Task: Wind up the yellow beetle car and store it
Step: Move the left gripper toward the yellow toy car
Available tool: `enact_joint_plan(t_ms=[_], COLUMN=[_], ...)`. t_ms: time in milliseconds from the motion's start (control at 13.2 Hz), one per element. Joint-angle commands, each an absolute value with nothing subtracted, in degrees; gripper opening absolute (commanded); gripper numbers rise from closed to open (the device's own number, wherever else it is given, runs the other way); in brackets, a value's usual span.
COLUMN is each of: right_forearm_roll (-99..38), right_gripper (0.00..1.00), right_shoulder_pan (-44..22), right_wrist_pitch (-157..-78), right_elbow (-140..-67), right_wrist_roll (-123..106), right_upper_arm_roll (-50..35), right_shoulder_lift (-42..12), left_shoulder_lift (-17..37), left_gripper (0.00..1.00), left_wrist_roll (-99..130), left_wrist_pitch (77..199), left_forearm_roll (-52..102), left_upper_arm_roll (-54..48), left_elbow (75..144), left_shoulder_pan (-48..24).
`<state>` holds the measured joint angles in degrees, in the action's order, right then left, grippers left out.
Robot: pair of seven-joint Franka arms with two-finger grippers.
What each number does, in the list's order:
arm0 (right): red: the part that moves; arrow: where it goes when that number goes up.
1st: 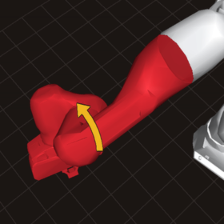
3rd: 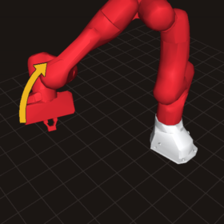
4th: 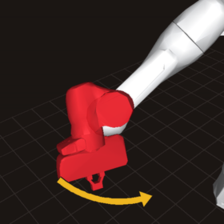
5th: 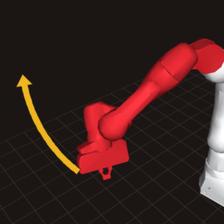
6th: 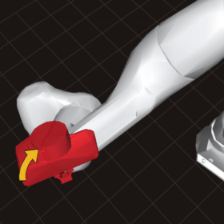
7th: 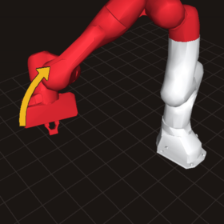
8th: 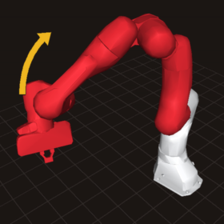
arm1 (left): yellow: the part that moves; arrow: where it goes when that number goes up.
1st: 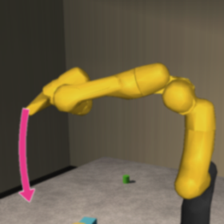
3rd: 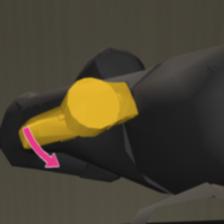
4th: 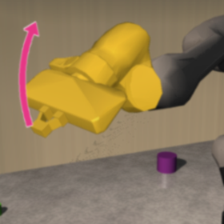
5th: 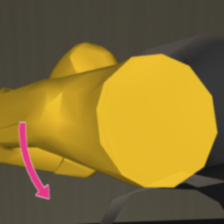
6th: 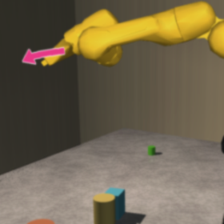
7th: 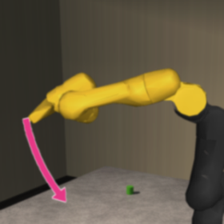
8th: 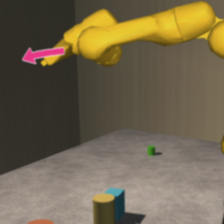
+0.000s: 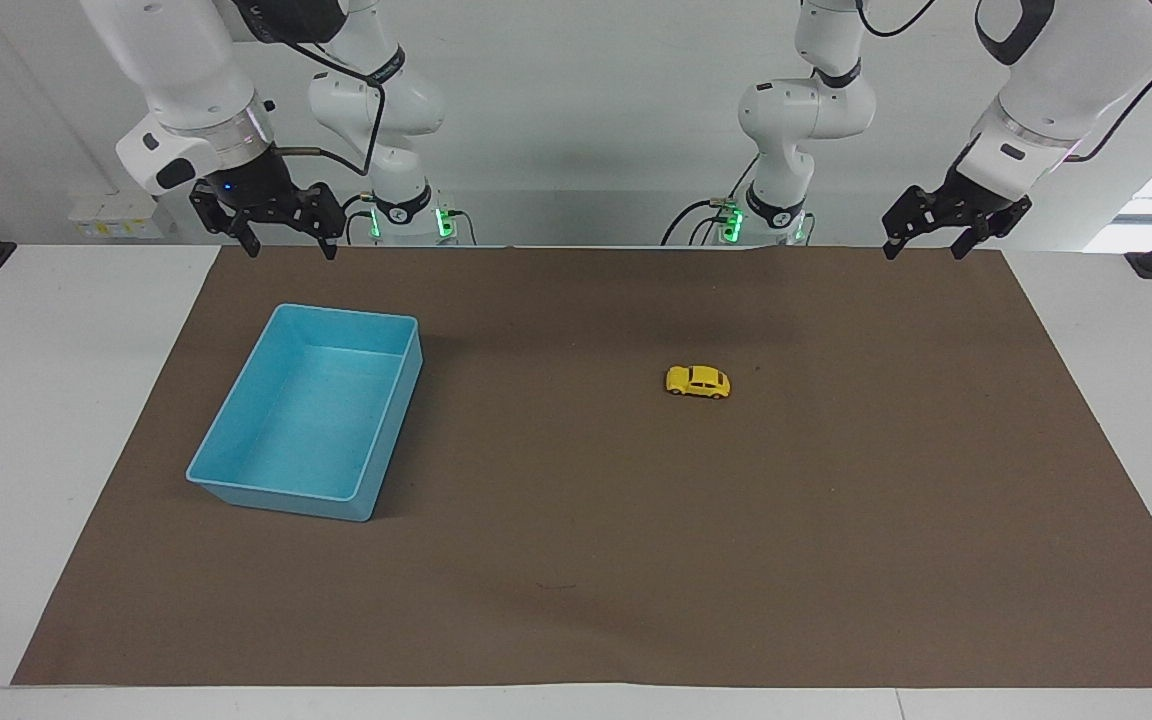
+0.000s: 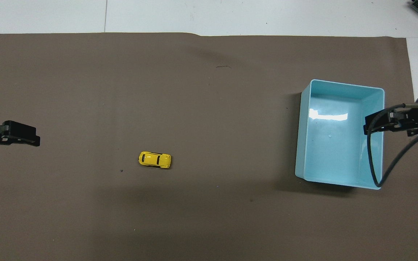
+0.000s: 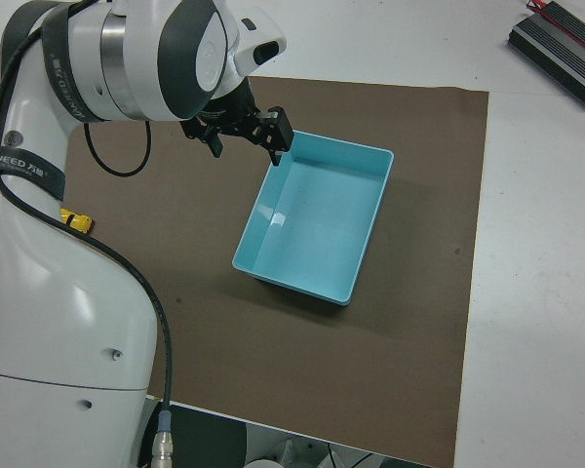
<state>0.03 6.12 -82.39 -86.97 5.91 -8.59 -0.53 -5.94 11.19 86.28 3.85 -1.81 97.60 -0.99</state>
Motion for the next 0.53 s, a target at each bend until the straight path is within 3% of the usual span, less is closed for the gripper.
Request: enact_joint_plan(t_ms=[0,454], right_forearm_roll=[-1.2,-1.3], right_gripper=[1.00,1.00], right_shoulder_pan=[7.0,7.0], right_wrist_pitch=[-83.3,-83.3], right_elbow=[-87.5,-87.5], right_wrist_roll=[4.3,4.3], right_upper_arm_roll=[-8.8,-8.8], right_shoulder_lift=[-0.1,0.0], left_shoulder_lift=[-7.6,-7.7], left_gripper=[1.00,1.00], left_wrist_roll=[20.6,56.6], left_wrist_pitch=[86.0,87.4], left_forearm_roll=[4.2,4.2], left_upper_arm_roll=[-1.8,-1.9], left_elbow=[100.0,103.2], left_shoulder_pan=[-0.8,-1.5])
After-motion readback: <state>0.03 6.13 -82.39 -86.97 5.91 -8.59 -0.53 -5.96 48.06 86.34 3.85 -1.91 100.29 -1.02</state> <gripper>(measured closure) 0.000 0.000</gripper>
